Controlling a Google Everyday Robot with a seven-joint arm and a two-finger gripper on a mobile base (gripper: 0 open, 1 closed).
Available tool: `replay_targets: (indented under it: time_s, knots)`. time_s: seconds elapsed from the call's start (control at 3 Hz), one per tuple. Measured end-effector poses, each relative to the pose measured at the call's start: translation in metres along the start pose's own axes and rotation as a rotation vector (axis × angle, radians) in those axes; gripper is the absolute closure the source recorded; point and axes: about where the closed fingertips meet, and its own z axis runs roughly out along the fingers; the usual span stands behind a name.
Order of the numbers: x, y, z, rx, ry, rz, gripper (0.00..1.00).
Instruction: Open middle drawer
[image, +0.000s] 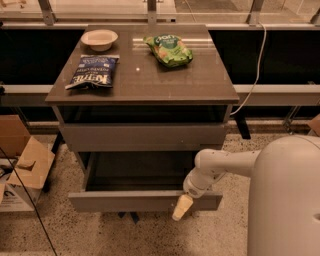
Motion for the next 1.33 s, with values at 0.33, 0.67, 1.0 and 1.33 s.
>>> replay_targets:
  time_s: [0.33,0.67,1.0,1.33]
  knots:
    - [0.012,0.017,-0.001,-0.01,0.061,-0.03,0.0]
    - [0.025,0.034,-0.001,-0.021,0.109,-0.036,0.0]
    - [0.041,0.052,0.003,-0.062,0.128,-0.047,0.18]
    - [0.041,0.055,0.0,-0.068,0.128,-0.049,0.42]
